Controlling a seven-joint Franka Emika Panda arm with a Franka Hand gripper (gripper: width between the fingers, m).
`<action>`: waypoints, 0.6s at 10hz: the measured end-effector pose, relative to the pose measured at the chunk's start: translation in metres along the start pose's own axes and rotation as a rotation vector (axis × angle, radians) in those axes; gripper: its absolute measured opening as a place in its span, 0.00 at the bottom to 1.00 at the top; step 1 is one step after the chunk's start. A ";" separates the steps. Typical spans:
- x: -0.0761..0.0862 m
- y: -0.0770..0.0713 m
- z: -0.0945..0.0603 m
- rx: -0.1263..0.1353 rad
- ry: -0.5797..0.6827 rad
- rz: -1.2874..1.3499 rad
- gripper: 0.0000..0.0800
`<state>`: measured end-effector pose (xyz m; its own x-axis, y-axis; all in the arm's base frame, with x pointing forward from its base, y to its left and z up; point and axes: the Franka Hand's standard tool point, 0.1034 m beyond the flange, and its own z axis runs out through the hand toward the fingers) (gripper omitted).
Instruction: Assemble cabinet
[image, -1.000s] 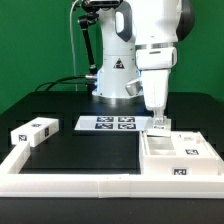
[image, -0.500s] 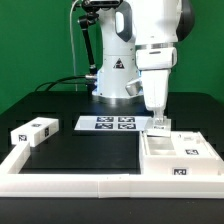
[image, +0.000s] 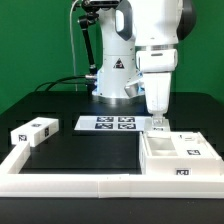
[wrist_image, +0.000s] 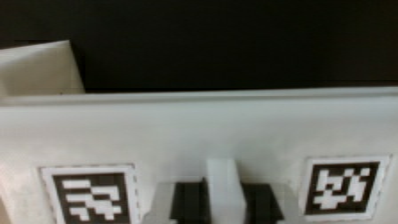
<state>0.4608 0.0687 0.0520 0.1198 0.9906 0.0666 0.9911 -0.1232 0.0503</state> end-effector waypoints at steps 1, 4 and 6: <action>0.000 0.000 0.000 0.000 0.000 0.000 0.09; -0.001 0.011 -0.001 0.002 -0.002 -0.017 0.09; 0.000 0.022 -0.001 -0.002 0.001 -0.014 0.09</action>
Offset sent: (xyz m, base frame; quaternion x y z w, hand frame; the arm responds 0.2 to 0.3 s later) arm 0.0281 -0.0001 0.0001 0.0171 0.0073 -0.0451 0.9988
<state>0.4830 0.0660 0.0537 0.1061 0.9921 0.0666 0.9925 -0.1097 0.0536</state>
